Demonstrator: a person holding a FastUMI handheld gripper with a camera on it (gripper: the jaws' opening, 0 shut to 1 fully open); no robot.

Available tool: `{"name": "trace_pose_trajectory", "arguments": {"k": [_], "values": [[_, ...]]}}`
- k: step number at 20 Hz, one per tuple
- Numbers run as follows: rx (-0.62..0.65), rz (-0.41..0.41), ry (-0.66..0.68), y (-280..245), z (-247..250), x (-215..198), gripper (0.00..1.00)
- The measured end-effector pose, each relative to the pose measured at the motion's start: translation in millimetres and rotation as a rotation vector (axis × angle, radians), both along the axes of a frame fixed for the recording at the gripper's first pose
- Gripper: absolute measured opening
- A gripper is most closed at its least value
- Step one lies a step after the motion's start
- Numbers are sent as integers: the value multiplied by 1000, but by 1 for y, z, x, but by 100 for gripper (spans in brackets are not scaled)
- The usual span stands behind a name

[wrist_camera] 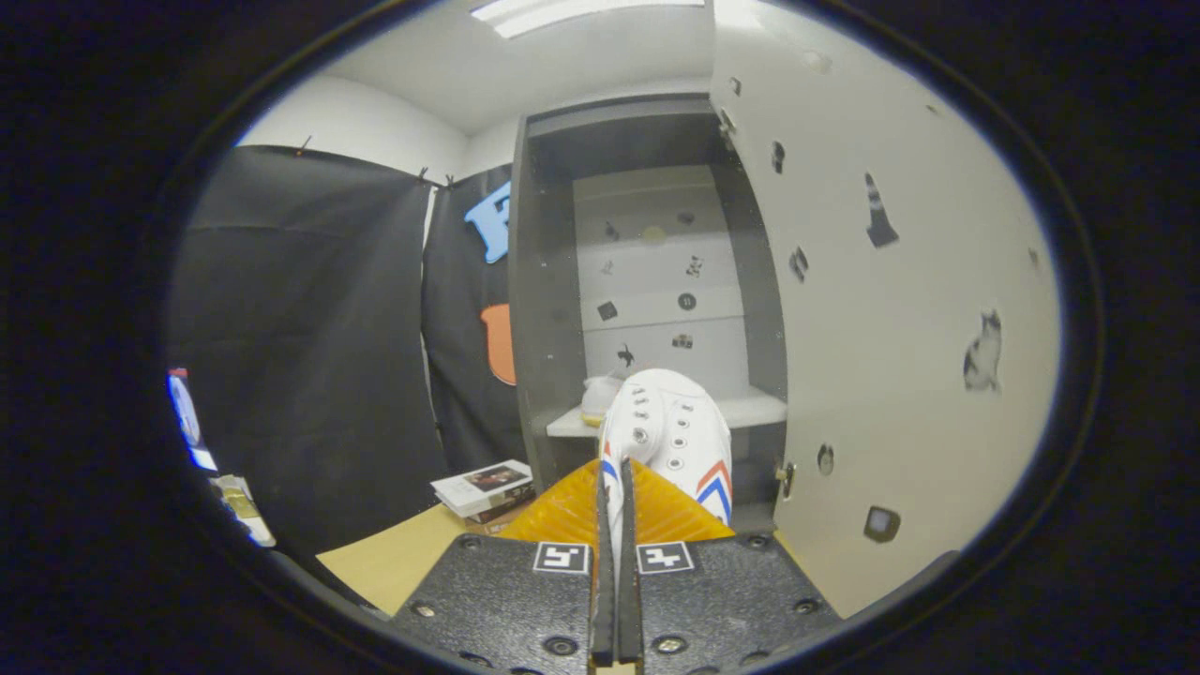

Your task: Open the shoe cabinet door, grab the shoes and put them into the shoe cabinet, then close the shoe cabinet door.

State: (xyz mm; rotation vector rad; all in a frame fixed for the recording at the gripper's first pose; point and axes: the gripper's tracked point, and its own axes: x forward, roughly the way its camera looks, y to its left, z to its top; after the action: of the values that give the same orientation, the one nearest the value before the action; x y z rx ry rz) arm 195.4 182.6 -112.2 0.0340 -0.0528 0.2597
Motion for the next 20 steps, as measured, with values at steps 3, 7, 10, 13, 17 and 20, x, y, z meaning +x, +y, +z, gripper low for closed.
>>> {"name": "trace_pose_trajectory", "arguments": {"k": [3, 7, 10, 13, 17, 20], "values": [[-54, -27, -39, 0, 51, 16, 5], [-95, -73, -23, -1, 101, 48, 5], [-89, -68, 22, 5, 123, 82, 5], [-64, -69, 109, 7, 125, 128, 5], [-196, -107, 118, 3, 124, 188, 5], [-253, -133, 157, -2, 107, 231, 5]]}}
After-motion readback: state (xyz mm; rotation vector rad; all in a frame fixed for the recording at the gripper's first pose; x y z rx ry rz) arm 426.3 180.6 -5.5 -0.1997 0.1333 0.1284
